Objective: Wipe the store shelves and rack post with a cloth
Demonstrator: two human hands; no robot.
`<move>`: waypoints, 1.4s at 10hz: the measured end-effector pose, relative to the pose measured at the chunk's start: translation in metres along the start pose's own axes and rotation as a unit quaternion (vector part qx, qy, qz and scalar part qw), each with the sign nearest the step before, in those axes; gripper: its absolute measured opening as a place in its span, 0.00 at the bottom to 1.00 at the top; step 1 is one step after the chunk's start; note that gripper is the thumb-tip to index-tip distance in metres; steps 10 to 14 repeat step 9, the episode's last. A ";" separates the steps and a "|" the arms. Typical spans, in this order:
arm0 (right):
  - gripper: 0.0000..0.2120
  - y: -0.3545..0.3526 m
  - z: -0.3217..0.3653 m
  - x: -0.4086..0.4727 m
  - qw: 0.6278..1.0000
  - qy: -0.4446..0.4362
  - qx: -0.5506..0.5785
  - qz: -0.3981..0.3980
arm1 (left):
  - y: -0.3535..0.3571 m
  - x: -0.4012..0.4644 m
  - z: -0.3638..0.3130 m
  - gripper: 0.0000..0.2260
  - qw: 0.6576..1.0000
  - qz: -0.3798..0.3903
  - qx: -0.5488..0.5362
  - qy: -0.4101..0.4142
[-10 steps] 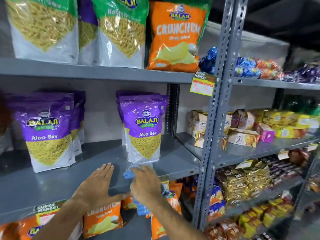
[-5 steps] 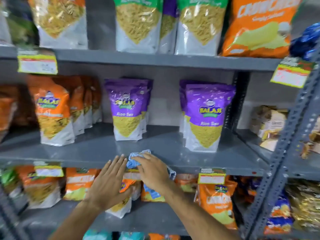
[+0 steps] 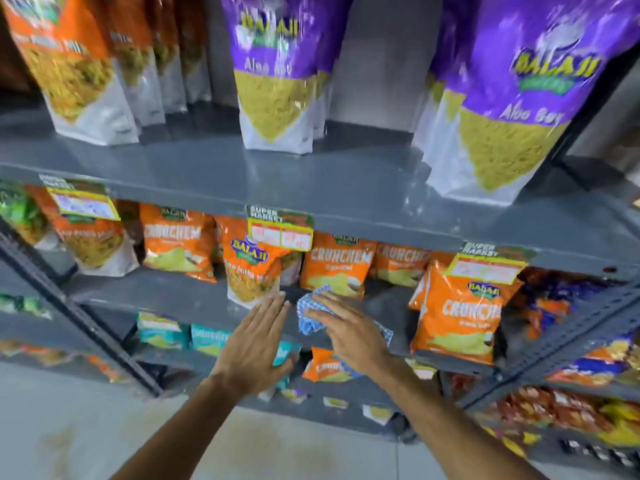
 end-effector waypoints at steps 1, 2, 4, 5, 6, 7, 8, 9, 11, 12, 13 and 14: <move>0.28 0.038 -0.043 -0.018 0.999 0.033 -0.013 0.031 | 0.056 0.008 -0.002 0.39 0.999 0.048 -0.003 -0.015; 0.28 0.073 -0.086 -0.030 0.995 0.067 -0.008 0.068 | 0.107 0.020 0.000 0.41 0.996 0.083 -0.007 -0.036; 0.23 0.121 -0.127 -0.044 0.992 0.019 -0.024 0.123 | 0.157 0.051 -0.001 0.49 0.994 0.072 -0.028 -0.075; 0.22 0.118 -0.122 -0.045 0.995 0.005 -0.053 0.087 | 0.166 0.057 -0.003 0.47 0.996 0.058 -0.006 -0.075; 0.23 0.116 -0.121 -0.045 0.995 0.008 -0.062 0.071 | 0.170 0.057 -0.003 0.42 0.995 0.057 0.005 -0.077; 0.24 0.121 -0.122 -0.046 0.993 0.012 -0.069 0.098 | 0.170 0.057 -0.004 0.43 0.992 0.090 0.019 -0.083; 0.26 0.111 -0.119 -0.039 0.990 0.020 -0.045 0.130 | 0.153 0.062 -0.006 0.45 0.988 0.124 0.007 -0.095; 0.25 0.077 -0.109 -0.041 0.997 0.039 0.010 0.070 | 0.126 0.054 -0.018 0.45 0.994 0.075 -0.003 -0.075; 0.25 0.077 -0.109 -0.041 0.997 0.039 0.010 0.070 | 0.126 0.054 -0.018 0.45 0.994 0.075 -0.003 -0.075; 0.25 0.077 -0.109 -0.041 0.997 0.039 0.010 0.070 | 0.126 0.054 -0.018 0.45 0.994 0.075 -0.003 -0.075; 0.25 0.077 -0.109 -0.041 0.997 0.039 0.010 0.070 | 0.126 0.054 -0.018 0.45 0.994 0.075 -0.003 -0.075; 0.25 0.077 -0.109 -0.041 0.997 0.039 0.010 0.070 | 0.126 0.054 -0.018 0.45 0.994 0.075 -0.003 -0.075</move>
Point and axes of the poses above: each hand's wrist, its own x-axis towards the middle knuckle, its own y-axis out of the palm, z = x × y, the point moved 5 cm from there along x, towards the middle knuckle, and after that the axes turned 9 degrees about -z, right-handed, at the moved point
